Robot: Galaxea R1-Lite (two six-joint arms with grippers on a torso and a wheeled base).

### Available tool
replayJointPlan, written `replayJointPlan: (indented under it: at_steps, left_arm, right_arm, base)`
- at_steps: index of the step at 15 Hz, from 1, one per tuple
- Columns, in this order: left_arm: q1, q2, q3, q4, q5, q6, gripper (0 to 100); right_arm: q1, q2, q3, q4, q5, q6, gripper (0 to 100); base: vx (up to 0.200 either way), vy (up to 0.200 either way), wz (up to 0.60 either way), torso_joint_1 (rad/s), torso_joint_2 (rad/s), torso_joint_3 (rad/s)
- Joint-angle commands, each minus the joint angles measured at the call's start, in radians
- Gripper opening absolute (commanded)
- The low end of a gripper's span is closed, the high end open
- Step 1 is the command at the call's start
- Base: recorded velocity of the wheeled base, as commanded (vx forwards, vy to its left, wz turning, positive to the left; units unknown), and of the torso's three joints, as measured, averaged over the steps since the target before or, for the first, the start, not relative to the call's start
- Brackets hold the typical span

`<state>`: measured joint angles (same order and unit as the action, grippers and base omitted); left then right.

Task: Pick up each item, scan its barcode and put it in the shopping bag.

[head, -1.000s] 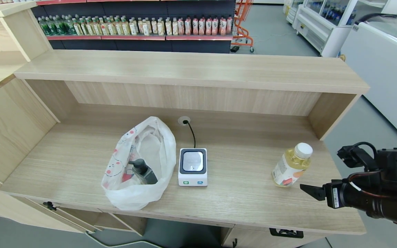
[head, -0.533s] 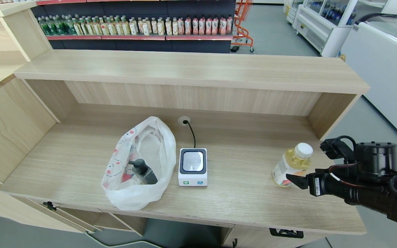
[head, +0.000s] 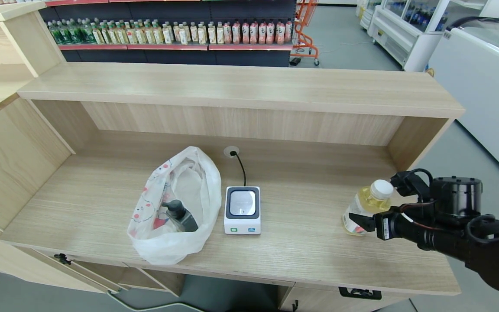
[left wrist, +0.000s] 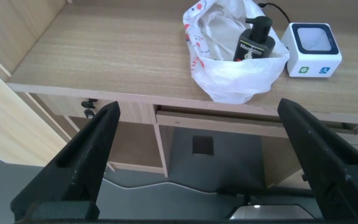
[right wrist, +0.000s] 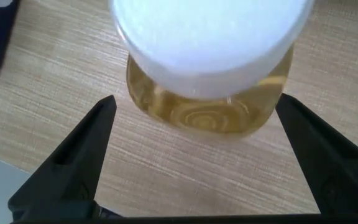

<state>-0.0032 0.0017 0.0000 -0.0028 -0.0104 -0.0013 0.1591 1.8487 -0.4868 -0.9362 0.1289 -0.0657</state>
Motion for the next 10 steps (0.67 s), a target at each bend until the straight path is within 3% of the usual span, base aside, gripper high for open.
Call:
replayJointPlan:
  at_steps: [1,10]
  left_arm:
    - [0.0,0.0,0.0,0.0,0.0,0.0,100]
    - [0.0,0.0,0.0,0.0,0.0,0.0,100]
  right_arm:
    - [0.0,0.044,-0.024,-0.021,0.015,-0.006,100]
    - [0.028,0.142,-0.075,-0.13,0.032,-0.037,100]
  base:
    - [0.0,0.0,0.0,0.0,0.0,0.0]
    - [0.0,0.0,0.0,0.0,0.0,0.0]
